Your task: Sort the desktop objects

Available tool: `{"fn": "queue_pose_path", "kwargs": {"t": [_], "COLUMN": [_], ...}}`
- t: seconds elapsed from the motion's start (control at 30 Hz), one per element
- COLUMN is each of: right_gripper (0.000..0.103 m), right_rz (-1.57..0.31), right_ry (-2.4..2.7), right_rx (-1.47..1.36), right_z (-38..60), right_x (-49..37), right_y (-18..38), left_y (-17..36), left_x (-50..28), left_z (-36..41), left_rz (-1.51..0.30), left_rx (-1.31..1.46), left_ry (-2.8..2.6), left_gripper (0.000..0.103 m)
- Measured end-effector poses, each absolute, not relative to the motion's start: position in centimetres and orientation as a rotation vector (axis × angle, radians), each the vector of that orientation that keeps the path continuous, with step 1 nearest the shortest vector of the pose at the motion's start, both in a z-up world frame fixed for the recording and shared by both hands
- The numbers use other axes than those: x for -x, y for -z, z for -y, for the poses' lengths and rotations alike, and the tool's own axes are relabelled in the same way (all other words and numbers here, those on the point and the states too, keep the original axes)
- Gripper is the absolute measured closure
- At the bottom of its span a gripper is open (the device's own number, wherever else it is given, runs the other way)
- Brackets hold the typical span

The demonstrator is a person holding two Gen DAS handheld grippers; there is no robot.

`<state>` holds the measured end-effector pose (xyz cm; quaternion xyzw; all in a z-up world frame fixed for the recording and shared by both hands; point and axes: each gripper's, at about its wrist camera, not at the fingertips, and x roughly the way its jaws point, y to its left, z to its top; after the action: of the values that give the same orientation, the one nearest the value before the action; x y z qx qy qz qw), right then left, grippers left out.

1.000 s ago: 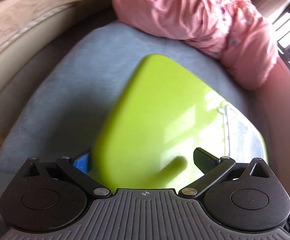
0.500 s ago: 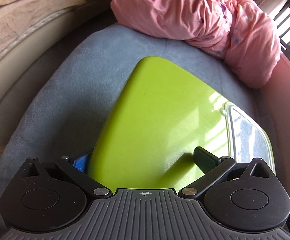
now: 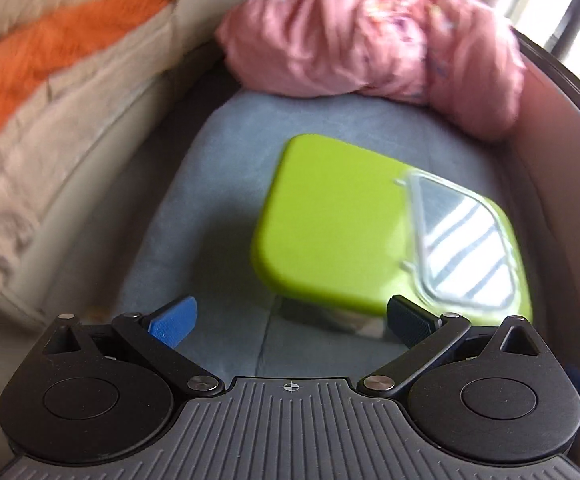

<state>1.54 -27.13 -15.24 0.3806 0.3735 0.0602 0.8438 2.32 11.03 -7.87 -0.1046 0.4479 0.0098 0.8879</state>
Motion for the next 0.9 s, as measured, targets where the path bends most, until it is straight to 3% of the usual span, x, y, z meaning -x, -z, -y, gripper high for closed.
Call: {"fn": "queue_pose_path", "kwargs": {"t": [0.23, 0.43, 0.57, 0.77, 0.9], "right_gripper": [0.0, 0.0, 0.0, 0.0, 0.0], "right_rz": [-0.895, -0.857, -0.915, -1.061, -1.079], "right_ry": [-0.273, -0.107, -0.188, -0.149, -0.158], "right_rx": [-0.527, -0.298, -0.257, -0.312, -0.302], "right_z": [21.2, 17.7, 17.0, 16.9, 16.7], "right_x": [2.4, 4.1, 4.0, 2.6, 2.3], "right_y": [5.2, 1.1, 1.3, 5.9, 6.1], "left_y": [2.1, 2.6, 3.0, 4.8, 1.9], "left_x": [3.0, 2.4, 2.4, 2.0, 2.3], "left_z": [-7.7, -5.2, -4.7, -6.5, -7.9], "left_rz": [-0.836, -0.983, -1.007, -1.057, -1.011], "left_rx": [0.245, 0.055, 0.084, 0.125, 0.175], "left_ry": [0.067, 0.059, 0.13, 0.082, 0.111], "left_gripper": [0.0, 0.0, 0.0, 0.0, 0.0]}}
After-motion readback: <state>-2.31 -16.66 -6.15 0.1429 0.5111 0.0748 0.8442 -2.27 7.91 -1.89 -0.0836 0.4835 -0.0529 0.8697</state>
